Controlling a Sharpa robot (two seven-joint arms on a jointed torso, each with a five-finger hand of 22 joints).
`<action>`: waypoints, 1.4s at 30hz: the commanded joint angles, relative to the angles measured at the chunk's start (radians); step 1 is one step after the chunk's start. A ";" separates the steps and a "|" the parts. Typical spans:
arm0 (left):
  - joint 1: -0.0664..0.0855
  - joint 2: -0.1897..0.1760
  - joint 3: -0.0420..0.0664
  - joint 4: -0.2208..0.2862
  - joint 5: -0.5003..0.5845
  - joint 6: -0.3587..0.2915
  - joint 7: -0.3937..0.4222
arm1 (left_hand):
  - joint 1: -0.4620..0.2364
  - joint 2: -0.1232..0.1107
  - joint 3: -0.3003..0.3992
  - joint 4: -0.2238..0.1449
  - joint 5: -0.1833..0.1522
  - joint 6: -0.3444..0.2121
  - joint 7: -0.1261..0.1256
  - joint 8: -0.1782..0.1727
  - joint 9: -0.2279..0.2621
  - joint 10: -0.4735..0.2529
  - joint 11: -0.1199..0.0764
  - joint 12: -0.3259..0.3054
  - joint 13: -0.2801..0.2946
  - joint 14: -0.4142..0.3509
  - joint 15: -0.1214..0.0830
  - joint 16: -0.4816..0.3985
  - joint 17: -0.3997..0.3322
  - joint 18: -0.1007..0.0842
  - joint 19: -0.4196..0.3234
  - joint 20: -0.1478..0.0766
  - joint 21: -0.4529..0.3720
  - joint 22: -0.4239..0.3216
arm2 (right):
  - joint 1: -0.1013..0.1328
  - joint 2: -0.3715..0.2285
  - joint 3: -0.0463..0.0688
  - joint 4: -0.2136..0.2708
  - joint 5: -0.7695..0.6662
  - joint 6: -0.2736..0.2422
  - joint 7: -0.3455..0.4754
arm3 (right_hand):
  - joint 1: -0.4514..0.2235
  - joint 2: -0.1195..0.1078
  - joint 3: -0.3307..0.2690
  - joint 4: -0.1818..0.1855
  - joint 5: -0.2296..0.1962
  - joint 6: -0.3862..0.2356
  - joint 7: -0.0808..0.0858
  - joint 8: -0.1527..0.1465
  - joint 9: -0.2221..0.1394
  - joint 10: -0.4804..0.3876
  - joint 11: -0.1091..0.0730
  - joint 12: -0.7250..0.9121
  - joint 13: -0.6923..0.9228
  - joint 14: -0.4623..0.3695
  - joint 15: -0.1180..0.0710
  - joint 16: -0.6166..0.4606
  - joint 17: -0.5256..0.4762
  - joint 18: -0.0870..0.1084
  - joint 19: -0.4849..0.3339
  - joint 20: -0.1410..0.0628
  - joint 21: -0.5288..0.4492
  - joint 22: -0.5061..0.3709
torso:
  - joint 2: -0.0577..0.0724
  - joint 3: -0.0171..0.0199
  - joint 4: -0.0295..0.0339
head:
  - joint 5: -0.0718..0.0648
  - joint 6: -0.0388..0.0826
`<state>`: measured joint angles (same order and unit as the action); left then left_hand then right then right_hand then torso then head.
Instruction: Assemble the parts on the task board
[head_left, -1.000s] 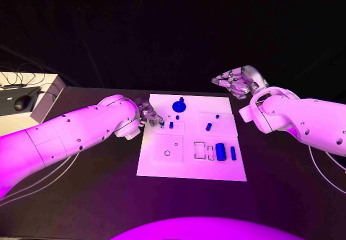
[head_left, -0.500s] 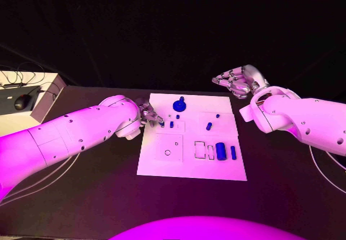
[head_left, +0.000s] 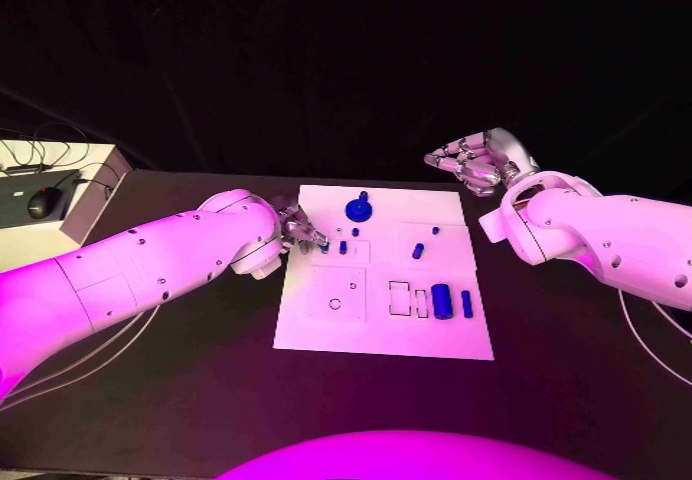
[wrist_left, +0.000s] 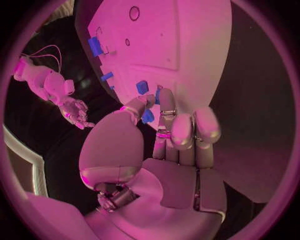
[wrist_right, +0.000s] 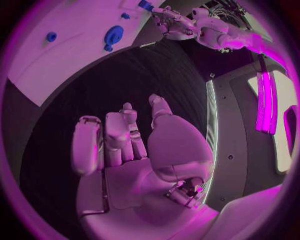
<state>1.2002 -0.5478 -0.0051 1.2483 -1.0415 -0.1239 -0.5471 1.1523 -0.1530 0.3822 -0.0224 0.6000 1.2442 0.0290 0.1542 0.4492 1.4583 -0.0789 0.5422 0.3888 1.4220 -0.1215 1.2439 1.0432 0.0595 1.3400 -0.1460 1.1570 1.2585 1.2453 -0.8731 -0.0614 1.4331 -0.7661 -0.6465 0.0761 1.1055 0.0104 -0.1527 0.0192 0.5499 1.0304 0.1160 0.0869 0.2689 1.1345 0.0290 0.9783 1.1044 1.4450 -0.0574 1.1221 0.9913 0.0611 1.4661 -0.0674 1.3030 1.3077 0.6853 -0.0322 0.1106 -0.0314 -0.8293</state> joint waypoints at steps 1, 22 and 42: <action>-0.004 0.002 -0.003 0.002 -0.007 0.028 -0.007 | 0.006 0.015 0.071 -0.070 0.004 0.053 -0.047 0.002 0.185 0.049 -0.014 0.005 -0.001 0.002 -0.007 0.003 -0.001 -0.014 0.002 -0.003 0.003 0.001 | 0.000 0.000 0.001 0.001 -0.009 0.009 0.011 | 0.000 0.012 -0.002 -0.005 0.004 0.006 0.004 -0.006 -0.001 -0.001 -0.008 -0.002 0.001 -0.001 0.004 -0.006 0.000 0.004 0.084 0.000 -0.003 0.192 | -0.001 -0.0001 0.0005 | -0.001 -0.001; -0.005 -0.008 -0.003 0.022 -0.015 0.033 -0.010 | 0.005 0.015 0.076 -0.074 0.005 0.054 -0.047 0.003 0.190 0.049 -0.014 0.007 -0.001 0.002 -0.007 0.007 0.000 -0.014 0.002 -0.003 0.005 0.003 | -0.001 0.002 0.001 0.000 -0.008 0.011 0.010 | -0.001 0.014 -0.002 -0.007 0.005 0.006 0.004 -0.006 -0.002 0.001 -0.008 0.000 0.004 -0.001 0.003 -0.004 0.001 0.004 0.085 -0.001 -0.001 0.193 | 0.001 -0.0007 0.0004 | 0.002 -0.006; -0.005 -0.008 0.004 0.020 -0.014 0.045 -0.016 | 0.001 0.015 0.084 -0.079 0.008 0.055 -0.048 0.005 0.194 0.050 -0.015 0.011 -0.001 0.001 -0.008 0.010 0.000 -0.015 0.002 -0.003 0.005 0.003 | -0.001 0.003 0.000 -0.002 -0.008 0.012 0.010 | -0.001 0.014 -0.002 -0.007 0.005 0.006 0.004 -0.006 -0.002 0.001 -0.008 0.000 0.004 -0.001 0.003 -0.004 0.001 0.004 0.085 -0.001 -0.001 0.193 | 0.001 -0.0005 0.0006 | 0.003 -0.009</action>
<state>1.1979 -0.5596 -0.0001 1.2688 -1.0546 -0.1087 -0.5575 1.1524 -0.1530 0.3822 -0.0224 0.6015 1.2454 0.0286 0.1545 0.4491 1.4581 -0.0780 0.5498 0.3889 1.4227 -0.1205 1.2478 1.0434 0.0593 1.3399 -0.1459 1.1570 1.2602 1.2450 -0.8705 -0.0614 1.4306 -0.7663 -0.6455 0.0760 1.1013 0.0145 -0.1528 0.0193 0.5499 1.0354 0.1185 0.0869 0.2678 1.1352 0.0297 0.9783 1.1074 1.4450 -0.0574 1.1221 0.9913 0.0611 1.4661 -0.0674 1.3030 1.3081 0.6870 -0.0326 0.1113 -0.0274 -0.8386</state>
